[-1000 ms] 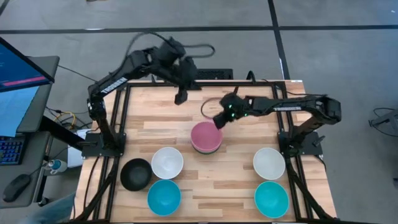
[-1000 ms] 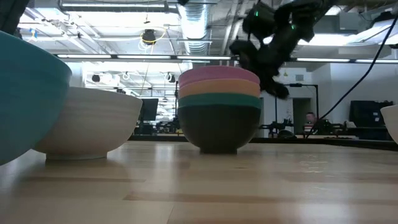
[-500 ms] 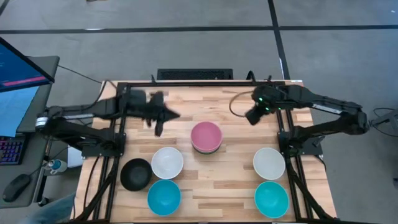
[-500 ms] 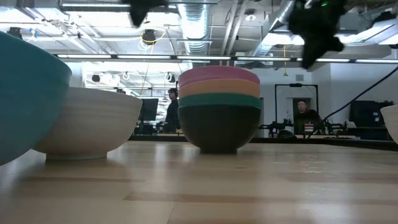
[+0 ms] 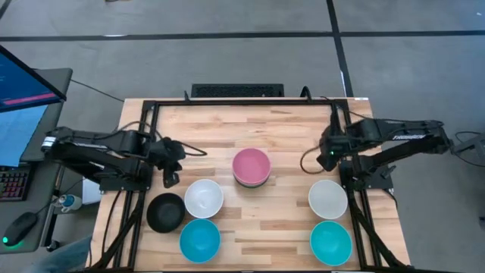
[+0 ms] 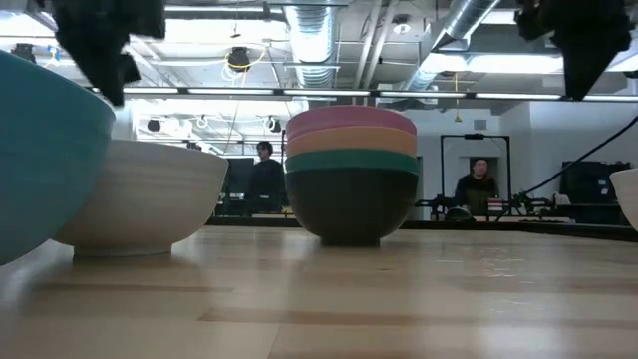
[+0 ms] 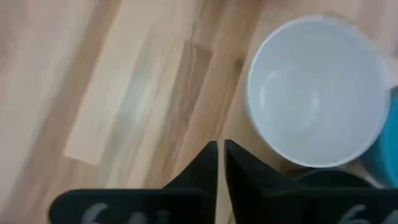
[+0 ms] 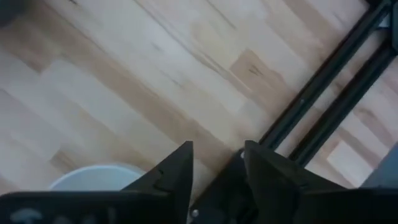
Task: Nest bowls inside each other
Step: Stack the left white bowl on top of the pink bowl
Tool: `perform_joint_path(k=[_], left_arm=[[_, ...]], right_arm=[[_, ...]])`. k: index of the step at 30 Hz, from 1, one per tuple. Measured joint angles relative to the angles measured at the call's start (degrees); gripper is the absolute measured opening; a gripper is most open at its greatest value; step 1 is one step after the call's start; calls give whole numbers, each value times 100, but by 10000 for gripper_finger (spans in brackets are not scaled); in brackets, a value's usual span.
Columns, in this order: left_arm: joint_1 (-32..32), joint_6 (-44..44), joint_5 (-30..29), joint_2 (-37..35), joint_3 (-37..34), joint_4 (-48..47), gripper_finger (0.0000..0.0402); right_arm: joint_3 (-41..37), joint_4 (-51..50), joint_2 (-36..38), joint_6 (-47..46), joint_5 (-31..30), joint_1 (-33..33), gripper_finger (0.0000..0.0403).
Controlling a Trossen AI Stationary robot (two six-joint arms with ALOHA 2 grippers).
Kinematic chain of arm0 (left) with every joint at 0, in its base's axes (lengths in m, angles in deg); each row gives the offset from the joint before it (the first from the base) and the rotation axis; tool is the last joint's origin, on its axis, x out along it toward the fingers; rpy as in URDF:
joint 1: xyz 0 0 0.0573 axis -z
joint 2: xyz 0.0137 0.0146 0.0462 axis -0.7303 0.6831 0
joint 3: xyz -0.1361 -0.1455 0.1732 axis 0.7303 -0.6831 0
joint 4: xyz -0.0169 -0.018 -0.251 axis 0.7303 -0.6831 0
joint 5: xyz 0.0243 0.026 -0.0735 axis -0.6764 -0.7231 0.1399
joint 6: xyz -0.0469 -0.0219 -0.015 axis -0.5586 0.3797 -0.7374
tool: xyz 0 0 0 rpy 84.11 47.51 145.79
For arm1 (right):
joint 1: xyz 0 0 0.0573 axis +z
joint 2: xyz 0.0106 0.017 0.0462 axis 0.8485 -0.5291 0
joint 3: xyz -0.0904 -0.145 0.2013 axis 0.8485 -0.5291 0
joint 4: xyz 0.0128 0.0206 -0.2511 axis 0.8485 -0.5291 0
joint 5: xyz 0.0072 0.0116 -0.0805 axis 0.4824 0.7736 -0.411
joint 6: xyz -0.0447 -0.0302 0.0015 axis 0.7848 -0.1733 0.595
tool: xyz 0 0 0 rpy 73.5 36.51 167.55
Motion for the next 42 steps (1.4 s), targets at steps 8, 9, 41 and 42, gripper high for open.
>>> perform_joint_path(k=[8, 9, 41, 42], left_arm=[[11, -176, 55, 298, -61, 595, 103], [10, -182, 125, 366, -73, 598, 110], [717, -905, 451, 1419, -1203, 2656, 135], [717, -885, 453, 1487, -1205, 2694, 135]], right_arm=[[-2, 23, 62, -1191, -58, 1062, 221], [-2, 19, 64, -1323, -73, 1164, 224], [-2, 138, 55, -2432, -326, 1880, 230], [-2, 164, 55, -2434, -326, 1880, 230]])
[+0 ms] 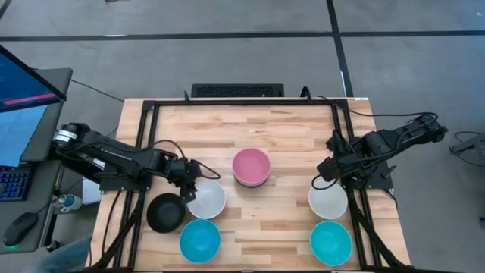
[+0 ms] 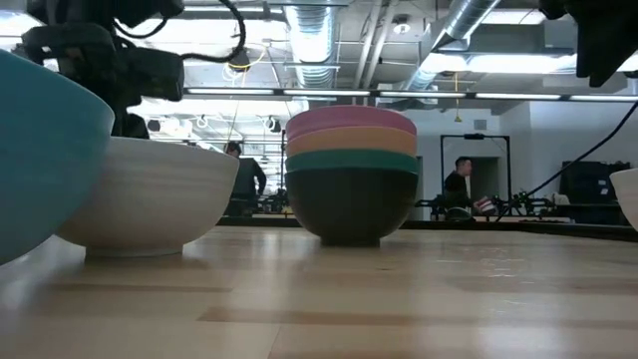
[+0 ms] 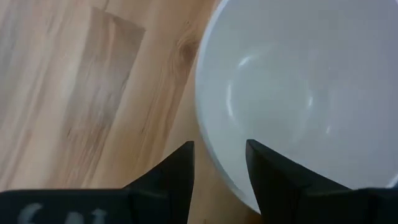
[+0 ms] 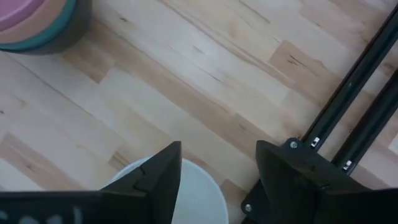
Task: Nest bowls inside each other
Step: Stack the left white bowl on top of the pink bowl
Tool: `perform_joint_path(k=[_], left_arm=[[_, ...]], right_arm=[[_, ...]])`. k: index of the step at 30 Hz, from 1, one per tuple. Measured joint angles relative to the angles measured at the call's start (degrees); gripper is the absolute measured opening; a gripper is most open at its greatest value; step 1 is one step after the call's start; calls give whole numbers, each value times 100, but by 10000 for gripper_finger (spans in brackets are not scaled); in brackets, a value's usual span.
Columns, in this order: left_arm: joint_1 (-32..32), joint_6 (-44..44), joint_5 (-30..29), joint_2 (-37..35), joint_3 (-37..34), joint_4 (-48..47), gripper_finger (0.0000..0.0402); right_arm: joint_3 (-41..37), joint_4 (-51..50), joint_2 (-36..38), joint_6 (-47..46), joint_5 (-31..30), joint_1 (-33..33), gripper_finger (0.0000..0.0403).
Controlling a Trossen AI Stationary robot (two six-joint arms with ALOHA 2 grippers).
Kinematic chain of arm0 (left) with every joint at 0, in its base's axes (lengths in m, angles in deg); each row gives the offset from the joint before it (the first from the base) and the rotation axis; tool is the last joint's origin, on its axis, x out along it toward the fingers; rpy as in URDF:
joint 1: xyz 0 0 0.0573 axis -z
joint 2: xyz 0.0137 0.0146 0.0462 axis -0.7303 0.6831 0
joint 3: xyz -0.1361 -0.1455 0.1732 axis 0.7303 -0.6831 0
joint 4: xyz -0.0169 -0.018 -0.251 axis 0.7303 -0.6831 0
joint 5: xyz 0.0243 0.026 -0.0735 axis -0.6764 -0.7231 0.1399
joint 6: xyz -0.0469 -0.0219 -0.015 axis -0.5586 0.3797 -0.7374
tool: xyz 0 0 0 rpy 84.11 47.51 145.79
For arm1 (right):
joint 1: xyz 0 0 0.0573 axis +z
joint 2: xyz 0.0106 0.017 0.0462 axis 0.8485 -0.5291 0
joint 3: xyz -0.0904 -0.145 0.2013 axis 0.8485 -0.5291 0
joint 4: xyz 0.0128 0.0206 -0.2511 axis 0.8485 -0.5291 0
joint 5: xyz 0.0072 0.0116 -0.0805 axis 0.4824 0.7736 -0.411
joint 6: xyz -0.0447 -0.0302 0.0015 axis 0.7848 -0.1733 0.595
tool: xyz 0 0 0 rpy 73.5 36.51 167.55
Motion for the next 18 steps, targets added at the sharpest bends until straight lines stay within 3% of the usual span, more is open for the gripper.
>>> perform_joint_path(k=[10, 18], left_arm=[[0, 227, 0, 645, 0, 361, 124], [-123, 463, -41, 702, 28, 350, 10]], right_arm=[[0, 106, 0, 2, 52, 0, 230], [0, 95, 0, 7, 52, 0, 230]])
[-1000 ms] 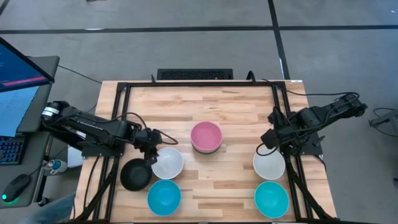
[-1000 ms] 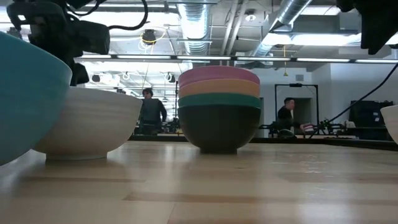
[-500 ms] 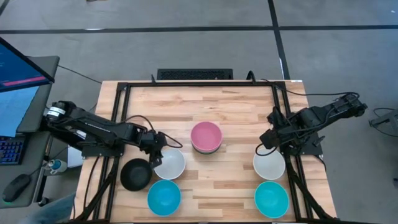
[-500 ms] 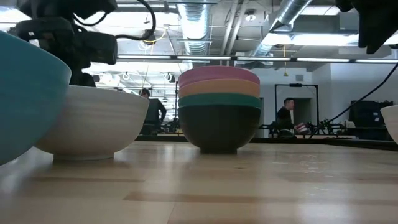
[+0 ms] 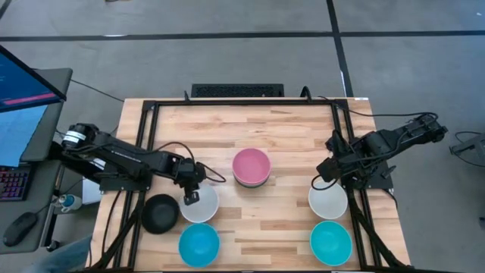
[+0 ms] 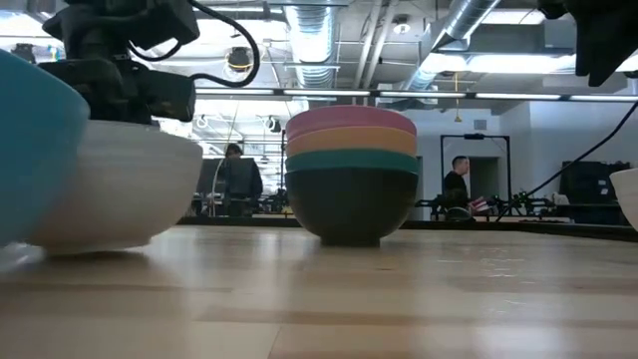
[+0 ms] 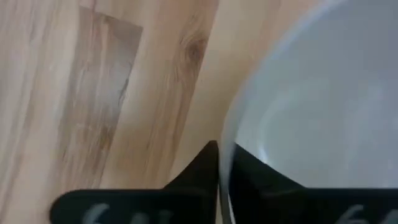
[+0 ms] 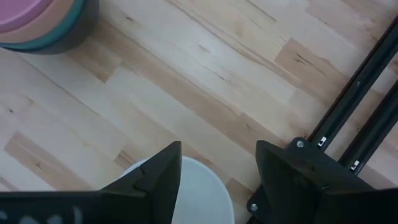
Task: Nest bowls inside each other
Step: Stack the left white bowl on top of the pink bowl
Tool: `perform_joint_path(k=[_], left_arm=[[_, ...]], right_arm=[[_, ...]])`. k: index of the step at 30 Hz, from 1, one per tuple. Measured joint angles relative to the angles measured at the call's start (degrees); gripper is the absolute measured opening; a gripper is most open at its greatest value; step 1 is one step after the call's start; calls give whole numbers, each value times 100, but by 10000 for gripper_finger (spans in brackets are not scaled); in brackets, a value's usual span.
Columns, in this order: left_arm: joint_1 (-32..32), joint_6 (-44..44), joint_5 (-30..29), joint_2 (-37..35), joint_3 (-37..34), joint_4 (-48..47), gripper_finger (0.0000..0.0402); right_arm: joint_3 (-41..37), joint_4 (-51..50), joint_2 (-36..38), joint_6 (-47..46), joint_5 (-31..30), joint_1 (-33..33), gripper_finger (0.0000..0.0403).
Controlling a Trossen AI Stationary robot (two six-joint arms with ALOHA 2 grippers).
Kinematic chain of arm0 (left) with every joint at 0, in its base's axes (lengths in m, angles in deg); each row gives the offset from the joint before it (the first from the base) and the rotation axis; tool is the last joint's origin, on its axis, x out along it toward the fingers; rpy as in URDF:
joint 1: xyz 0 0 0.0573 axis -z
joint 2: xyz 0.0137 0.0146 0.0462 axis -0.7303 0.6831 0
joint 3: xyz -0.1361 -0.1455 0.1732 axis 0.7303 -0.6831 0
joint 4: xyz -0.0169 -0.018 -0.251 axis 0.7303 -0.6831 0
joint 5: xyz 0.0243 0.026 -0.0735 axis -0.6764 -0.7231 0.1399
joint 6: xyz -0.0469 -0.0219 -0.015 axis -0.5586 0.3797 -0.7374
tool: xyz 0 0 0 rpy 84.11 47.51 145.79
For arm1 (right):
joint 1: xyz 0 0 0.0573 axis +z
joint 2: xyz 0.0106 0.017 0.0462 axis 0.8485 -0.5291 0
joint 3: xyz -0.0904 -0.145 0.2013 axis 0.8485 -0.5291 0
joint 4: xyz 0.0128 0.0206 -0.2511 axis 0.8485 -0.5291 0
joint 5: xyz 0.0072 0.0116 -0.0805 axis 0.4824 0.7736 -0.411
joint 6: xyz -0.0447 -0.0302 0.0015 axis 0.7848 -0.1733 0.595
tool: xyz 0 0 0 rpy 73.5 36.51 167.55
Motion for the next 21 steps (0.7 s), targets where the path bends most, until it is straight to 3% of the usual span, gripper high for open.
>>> perform_joint_path(k=[10, 17, 21], left_arm=[[-1105, 774, 282, -7, 1191, -743, 2], [-1593, 1309, 534, -5, 2819, -1961, 1], [-1709, 1303, 864, 112, 3758, -2026, 1]], right_arm=[[0, -10, 0, 0, 0, 0, 230], [0, -13, 0, 0, -2, 0, 230], [0, -17, 0, -1, -82, 0, 230]])
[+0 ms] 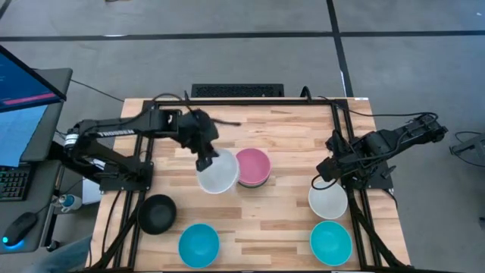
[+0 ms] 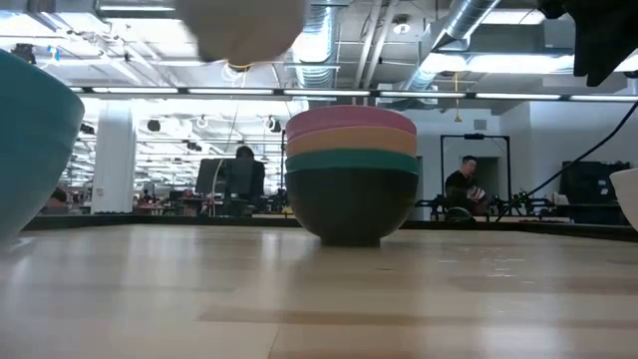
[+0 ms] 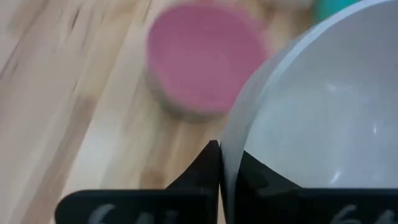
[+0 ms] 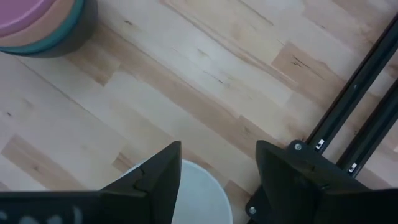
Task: Nest bowls inside each other
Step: Stack the left white bowl on top of the pink bowl
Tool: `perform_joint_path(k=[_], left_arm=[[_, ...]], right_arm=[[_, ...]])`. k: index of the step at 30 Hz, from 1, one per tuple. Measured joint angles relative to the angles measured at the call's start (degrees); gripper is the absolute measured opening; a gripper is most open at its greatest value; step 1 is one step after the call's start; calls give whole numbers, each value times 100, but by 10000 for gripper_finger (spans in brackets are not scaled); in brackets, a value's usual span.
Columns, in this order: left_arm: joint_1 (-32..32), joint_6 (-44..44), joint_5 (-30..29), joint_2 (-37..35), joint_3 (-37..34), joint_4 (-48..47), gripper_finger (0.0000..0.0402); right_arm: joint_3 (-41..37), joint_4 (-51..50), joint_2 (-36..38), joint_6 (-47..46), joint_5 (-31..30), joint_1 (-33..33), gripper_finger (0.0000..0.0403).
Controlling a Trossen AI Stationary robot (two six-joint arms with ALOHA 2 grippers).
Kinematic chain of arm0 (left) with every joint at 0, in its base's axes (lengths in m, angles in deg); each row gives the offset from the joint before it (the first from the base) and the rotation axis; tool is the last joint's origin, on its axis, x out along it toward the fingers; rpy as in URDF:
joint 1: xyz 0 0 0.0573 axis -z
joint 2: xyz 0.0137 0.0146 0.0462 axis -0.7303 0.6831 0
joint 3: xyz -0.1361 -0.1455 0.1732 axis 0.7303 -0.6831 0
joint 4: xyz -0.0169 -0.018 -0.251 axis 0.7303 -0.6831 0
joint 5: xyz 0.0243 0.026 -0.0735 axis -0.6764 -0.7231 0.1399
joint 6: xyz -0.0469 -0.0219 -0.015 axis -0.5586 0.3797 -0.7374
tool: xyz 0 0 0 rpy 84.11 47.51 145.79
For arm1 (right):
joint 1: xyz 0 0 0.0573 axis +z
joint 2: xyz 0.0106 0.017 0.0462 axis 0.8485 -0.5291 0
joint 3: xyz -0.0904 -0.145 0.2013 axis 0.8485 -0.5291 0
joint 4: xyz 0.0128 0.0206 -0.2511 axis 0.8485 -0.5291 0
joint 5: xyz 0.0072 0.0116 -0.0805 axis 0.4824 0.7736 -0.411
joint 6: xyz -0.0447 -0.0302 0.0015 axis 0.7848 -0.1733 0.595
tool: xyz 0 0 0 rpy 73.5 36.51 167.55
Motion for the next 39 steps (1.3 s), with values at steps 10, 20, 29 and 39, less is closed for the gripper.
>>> perform_joint_path(k=[10, 20, 29, 39], left_arm=[[-52, 1356, -48, 2126, 2454, -1163, 0], [-537, 2306, 402, 3497, 3320, -1199, 0], [-978, 2664, 658, 3571, 3316, -1347, 0], [-1121, 3056, 1044, 3615, 3313, -1346, 0]], right_arm=[[-1, -114, 0, 123, -922, -87, 230], [-4, 521, 41, 641, -1829, -170, 230], [-4, 2911, 462, 1915, -904, -164, 230], [-4, 2888, 535, 1611, 18, -111, 230]])
